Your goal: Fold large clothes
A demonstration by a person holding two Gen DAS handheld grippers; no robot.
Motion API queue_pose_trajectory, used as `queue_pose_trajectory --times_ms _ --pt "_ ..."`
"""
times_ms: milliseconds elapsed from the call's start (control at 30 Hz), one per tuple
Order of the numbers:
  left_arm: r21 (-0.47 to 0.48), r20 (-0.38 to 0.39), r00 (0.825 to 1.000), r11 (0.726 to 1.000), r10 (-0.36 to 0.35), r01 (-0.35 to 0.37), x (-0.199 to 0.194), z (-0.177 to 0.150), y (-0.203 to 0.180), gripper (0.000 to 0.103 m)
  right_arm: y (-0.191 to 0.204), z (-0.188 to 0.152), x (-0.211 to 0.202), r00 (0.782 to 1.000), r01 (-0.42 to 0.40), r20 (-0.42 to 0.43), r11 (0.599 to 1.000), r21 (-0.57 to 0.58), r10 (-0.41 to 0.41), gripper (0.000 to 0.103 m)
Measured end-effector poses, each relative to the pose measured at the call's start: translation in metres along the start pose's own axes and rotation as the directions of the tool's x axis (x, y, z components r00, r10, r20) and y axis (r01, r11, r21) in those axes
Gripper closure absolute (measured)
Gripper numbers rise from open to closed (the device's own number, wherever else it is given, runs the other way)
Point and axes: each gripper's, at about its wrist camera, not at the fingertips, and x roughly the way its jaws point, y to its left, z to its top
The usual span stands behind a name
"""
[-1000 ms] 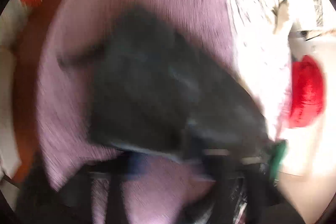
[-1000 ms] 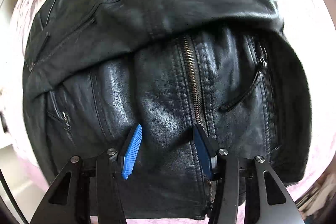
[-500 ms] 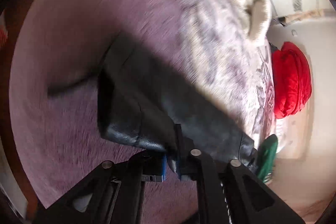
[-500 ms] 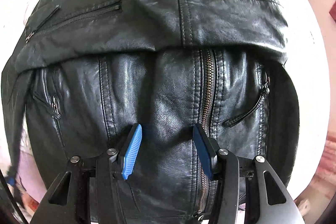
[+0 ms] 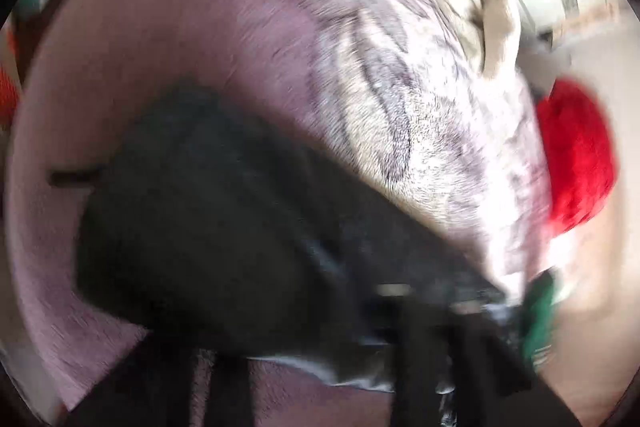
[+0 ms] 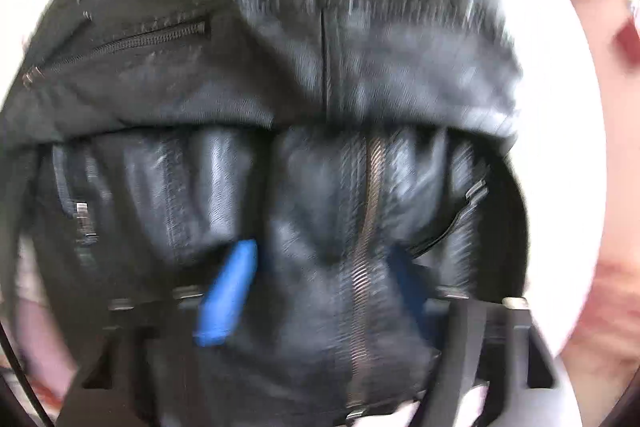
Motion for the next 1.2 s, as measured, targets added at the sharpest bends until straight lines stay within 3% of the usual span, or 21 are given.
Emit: queue_pose_trajectory --times_ms 133,233,367,433,500,533,633,767,833,867,900,933,1033,1067,1200 --pt "0.134 0.064 0.996 0.989 0.057 -0.065 -0.011 0.013 -0.034 0.099 0.017 0.027 -0.012 0.99 0.095 0.11 0.991 -0.1 -0.084 0.014" --pt "0.286 0.135 0.988 0.952 0.075 -0.111 -0.029 0.016 -0.07 0.099 0.023 0.049 -0.015 0.98 0.106 0.183 0.987 -0.12 -0.083 0.014" --pt "0.49 0.195 0.98 0.862 0.036 -0.13 -0.054 0.009 -0.14 0.1 0.036 0.078 0.003 0.981 0.05 0.19 0.993 -0.111 -0.028 0.014" --pt "0.605 0.205 0.979 0.786 0.004 -0.13 -0.061 -0.006 -0.19 0.101 0.032 0.086 0.005 0.984 -0.001 0.175 0.996 -0.09 0.017 0.014" --pt "0.678 0.192 0.981 0.727 -0.032 -0.109 -0.068 -0.024 -0.228 0.101 0.021 0.094 0.018 0.984 -0.073 0.156 0.996 -0.056 0.081 0.014" --pt "0.73 0.18 0.982 0.677 -0.056 -0.095 -0.072 -0.043 -0.255 0.101 0.013 0.097 0.021 0.982 -0.115 0.146 0.993 -0.033 0.119 0.014" --pt "0.828 0.112 0.987 0.56 -0.118 -0.027 -0.071 -0.099 -0.317 0.101 -0.029 0.096 0.024 0.97 -0.223 0.113 0.973 0.055 0.216 0.014" --pt "0.908 -0.09 0.983 0.392 -0.162 0.148 -0.051 -0.21 -0.394 0.101 -0.099 0.092 0.038 0.956 -0.291 0.089 0.942 0.165 0.279 0.014" --pt "0.923 -0.21 0.968 0.298 -0.134 0.241 -0.032 -0.277 -0.425 0.101 -0.135 0.089 0.048 0.955 -0.297 0.078 0.933 0.205 0.287 0.014" --pt "0.922 -0.251 0.96 0.27 -0.127 0.277 -0.025 -0.3 -0.434 0.101 -0.158 0.087 0.055 0.958 -0.287 0.068 0.931 0.224 0.279 0.014" --pt "0.923 -0.299 0.949 0.224 -0.098 0.314 -0.015 -0.333 -0.442 0.101 -0.18 0.085 0.063 0.961 -0.275 0.062 0.93 0.246 0.268 0.014" --pt "0.926 -0.327 0.943 0.18 -0.063 0.333 -0.005 -0.363 -0.448 0.101 -0.2 0.084 0.07 0.964 -0.264 0.056 0.928 0.263 0.258 0.014" --pt "0.923 -0.378 0.925 0.085 0.034 0.374 0.022 -0.429 -0.452 0.101 -0.249 0.08 0.09 0.97 -0.236 0.029 0.92 0.312 0.239 0.014" --pt "0.926 -0.375 0.925 0.072 0.067 0.371 0.028 -0.441 -0.451 0.1 -0.267 0.077 0.097 0.97 -0.233 0.019 0.913 0.335 0.24 0.014" --pt "0.925 -0.381 0.895 0.081 0.234 0.372 0.063 -0.47 -0.442 0.098 -0.316 0.074 0.118 0.963 -0.244 -0.004 0.879 0.408 0.27 0.014"
